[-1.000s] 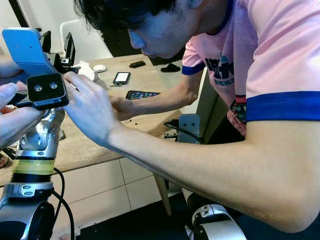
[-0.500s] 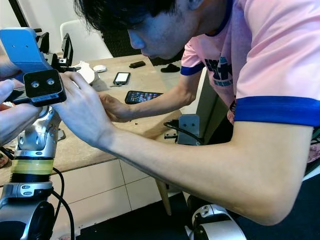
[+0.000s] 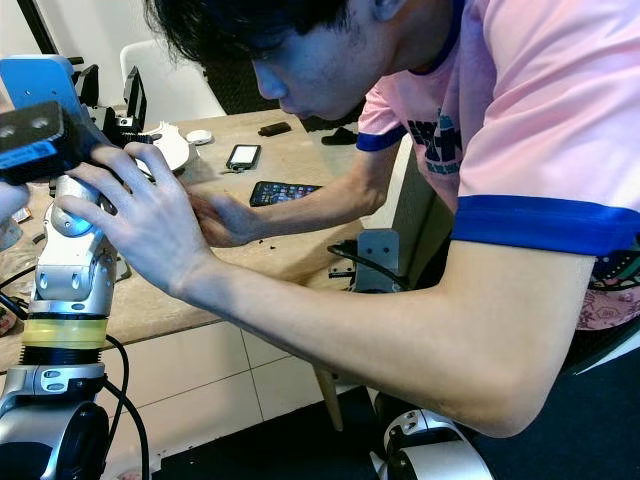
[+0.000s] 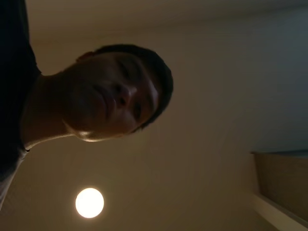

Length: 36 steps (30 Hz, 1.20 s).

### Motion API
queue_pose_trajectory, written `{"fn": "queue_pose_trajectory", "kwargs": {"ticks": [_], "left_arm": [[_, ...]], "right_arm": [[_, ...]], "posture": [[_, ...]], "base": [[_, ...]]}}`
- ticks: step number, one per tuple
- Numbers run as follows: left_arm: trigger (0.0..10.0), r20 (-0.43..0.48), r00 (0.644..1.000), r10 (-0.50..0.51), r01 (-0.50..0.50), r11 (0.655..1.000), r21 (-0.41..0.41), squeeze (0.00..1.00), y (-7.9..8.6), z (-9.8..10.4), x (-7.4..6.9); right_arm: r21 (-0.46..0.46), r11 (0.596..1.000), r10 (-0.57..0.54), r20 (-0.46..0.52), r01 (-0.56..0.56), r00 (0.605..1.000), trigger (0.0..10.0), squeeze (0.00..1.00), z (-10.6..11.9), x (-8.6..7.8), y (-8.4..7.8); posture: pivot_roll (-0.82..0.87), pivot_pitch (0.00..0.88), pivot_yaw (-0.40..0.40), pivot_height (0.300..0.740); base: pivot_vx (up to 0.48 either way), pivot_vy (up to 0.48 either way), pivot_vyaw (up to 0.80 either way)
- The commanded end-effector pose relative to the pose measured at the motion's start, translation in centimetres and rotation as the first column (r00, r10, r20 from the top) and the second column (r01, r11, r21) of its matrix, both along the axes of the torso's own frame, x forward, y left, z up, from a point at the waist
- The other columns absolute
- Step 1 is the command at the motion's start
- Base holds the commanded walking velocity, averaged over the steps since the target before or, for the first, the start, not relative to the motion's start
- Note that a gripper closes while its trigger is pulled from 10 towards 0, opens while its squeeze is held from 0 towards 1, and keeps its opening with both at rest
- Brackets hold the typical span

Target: Restocking fridge

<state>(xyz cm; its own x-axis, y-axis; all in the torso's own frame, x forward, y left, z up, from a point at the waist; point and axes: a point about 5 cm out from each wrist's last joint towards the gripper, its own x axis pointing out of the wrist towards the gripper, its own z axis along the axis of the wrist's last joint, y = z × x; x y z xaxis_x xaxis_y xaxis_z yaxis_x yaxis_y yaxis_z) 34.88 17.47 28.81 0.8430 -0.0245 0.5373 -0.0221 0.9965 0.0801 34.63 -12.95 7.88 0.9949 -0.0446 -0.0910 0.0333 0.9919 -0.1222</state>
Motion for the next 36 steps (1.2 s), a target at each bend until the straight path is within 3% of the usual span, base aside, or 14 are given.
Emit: {"fn": "queue_pose_trajectory", "kwargs": {"ticks": [1, 36], "left_arm": [[10.0, -0.013, 1.000, -0.010, 0.010, 1.000, 0.009, 0.00, -0.19, -0.10, 0.09], [10.0, -0.015, 1.000, -0.012, 0.012, 1.000, 0.012, 0.00, -0.22, -0.07, 0.04]], "right_arm": [[0.009, 1.000, -0.003, -0.002, 0.003, 1.000, 10.0, 0.00, -0.04, 0.07, 0.11], [0.007, 1.000, -0.004, -0.012, 0.004, 1.000, 10.0, 0.00, -0.31, -0.05, 0.18]], "posture": [[0.04, 0.000, 0.043, 0.740], [0.04, 0.000, 0.044, 0.740]], "base": [[0.000, 0.000, 0.00], [0.000, 0.000, 0.00]]}}
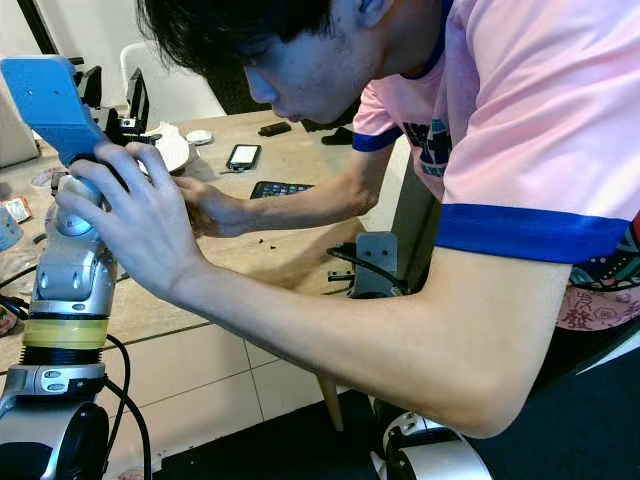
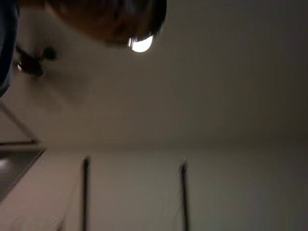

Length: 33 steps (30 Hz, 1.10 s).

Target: Restocking fridge

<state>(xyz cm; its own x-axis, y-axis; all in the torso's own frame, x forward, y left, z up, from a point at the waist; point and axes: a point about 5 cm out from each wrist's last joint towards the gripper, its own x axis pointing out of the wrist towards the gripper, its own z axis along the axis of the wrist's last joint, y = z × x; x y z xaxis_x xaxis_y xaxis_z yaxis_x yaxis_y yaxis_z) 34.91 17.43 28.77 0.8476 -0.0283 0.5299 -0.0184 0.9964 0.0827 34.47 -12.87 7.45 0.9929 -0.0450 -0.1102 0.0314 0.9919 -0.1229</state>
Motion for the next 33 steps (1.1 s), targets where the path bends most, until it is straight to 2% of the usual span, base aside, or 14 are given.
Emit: {"fn": "queue_pose_trajectory", "kwargs": {"ticks": [1, 33], "left_arm": [[10.0, -0.007, 1.000, -0.009, 0.009, 1.000, 0.010, 0.00, -0.18, -0.03, 0.01], [10.0, -0.004, 1.000, -0.008, 0.008, 1.000, 0.011, 0.00, -0.20, 0.07, -0.03]], "right_arm": [[0.007, 1.000, -0.003, 0.007, 0.003, 1.000, 10.0, 0.00, 0.12, 0.11, 0.10], [0.005, 1.000, -0.002, 0.000, 0.002, 1.000, 10.0, 0.00, -0.01, 0.08, 0.07]], "posture": [[0.04, 0.000, 0.044, 0.740], [0.04, 0.000, 0.044, 0.740]], "base": [[0.000, 0.000, 0.00], [0.000, 0.000, 0.00]]}}
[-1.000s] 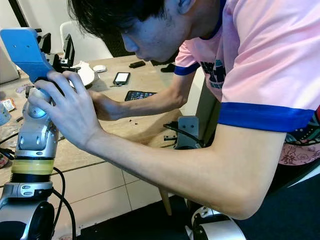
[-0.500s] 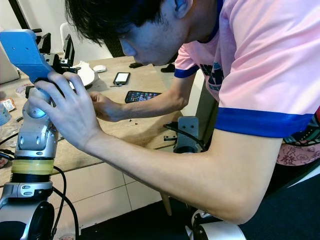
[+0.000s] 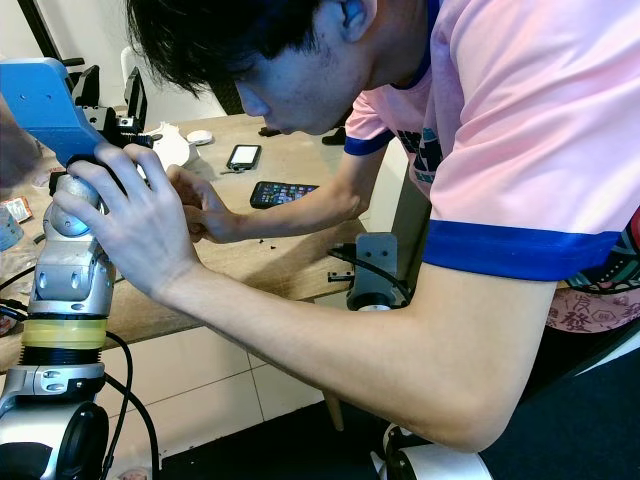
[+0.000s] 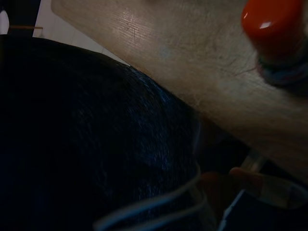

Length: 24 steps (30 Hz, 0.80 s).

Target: Restocking fridge

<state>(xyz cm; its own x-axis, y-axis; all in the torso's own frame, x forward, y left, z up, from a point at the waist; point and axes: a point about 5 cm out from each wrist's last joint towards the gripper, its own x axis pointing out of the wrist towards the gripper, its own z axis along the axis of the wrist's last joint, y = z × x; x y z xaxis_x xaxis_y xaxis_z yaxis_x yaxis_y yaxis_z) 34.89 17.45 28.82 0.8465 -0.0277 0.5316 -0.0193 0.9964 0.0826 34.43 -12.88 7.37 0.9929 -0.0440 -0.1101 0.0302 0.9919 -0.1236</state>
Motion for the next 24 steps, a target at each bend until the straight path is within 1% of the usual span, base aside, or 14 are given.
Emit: {"fn": "queue_pose_trajectory", "kwargs": {"ticks": [1, 24], "left_arm": [[10.0, -0.006, 1.000, -0.009, 0.009, 1.000, 0.011, 0.00, -0.22, 0.03, -0.01], [10.0, -0.006, 1.000, -0.008, 0.008, 1.000, 0.009, 0.00, -0.27, 0.03, 0.05]], "right_arm": [[0.006, 1.000, -0.003, 0.000, 0.003, 1.000, 10.0, 0.00, 0.06, 0.12, 0.09], [0.004, 1.000, -0.006, -0.004, 0.006, 1.000, 10.0, 0.00, -0.01, 0.11, 0.00]], "posture": [[0.04, 0.000, 0.044, 0.740], [0.05, 0.000, 0.043, 0.740]], "base": [[0.000, 0.000, 0.00], [0.000, 0.000, 0.00]]}}
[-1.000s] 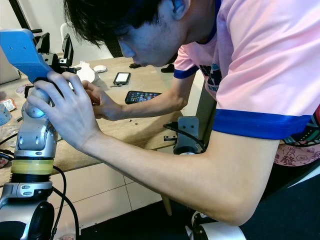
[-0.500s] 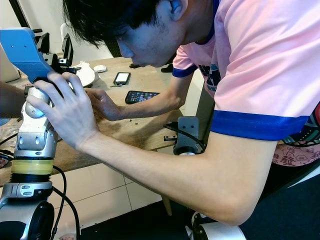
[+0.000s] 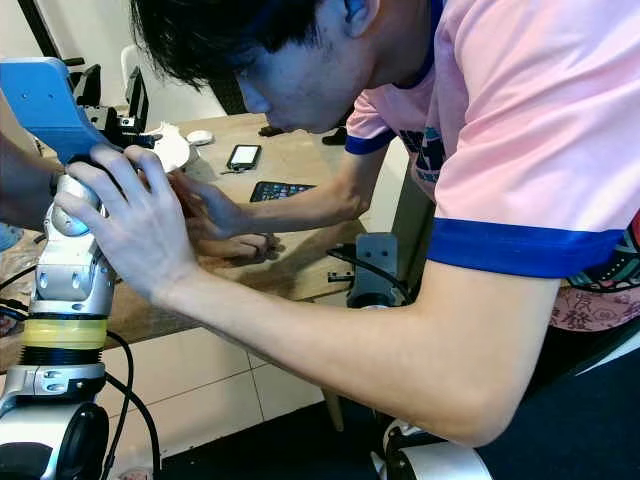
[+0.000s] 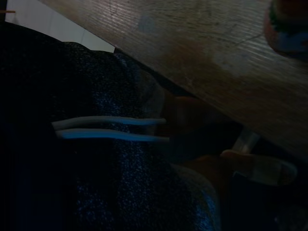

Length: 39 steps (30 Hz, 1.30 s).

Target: Restocking fridge

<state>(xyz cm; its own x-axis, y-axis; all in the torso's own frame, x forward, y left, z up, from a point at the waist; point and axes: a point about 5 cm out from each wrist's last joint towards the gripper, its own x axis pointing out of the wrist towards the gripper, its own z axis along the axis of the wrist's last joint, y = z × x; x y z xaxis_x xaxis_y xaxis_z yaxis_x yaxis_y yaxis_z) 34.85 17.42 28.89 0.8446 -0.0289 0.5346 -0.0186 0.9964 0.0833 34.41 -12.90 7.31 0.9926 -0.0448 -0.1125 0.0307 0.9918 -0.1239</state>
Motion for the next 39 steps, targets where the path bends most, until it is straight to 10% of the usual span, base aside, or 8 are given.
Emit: {"fn": "queue_pose_trajectory", "kwargs": {"ticks": [1, 39], "left_arm": [[10.0, -0.009, 1.000, -0.007, 0.007, 1.000, 0.008, 0.00, -0.23, -0.04, 0.09], [10.0, -0.004, 1.000, -0.005, 0.005, 1.000, 0.011, 0.00, -0.18, 0.16, 0.11]], "right_arm": [[0.004, 1.000, -0.005, -0.002, 0.005, 1.000, 10.0, 0.00, 0.04, 0.14, 0.01], [0.003, 1.000, -0.007, -0.009, 0.007, 1.000, 10.0, 0.00, -0.07, 0.14, 0.02]], "posture": [[0.05, 0.000, 0.043, 0.740], [0.05, 0.000, 0.045, 0.740]], "base": [[0.000, 0.000, 0.00], [0.000, 0.000, 0.00]]}}
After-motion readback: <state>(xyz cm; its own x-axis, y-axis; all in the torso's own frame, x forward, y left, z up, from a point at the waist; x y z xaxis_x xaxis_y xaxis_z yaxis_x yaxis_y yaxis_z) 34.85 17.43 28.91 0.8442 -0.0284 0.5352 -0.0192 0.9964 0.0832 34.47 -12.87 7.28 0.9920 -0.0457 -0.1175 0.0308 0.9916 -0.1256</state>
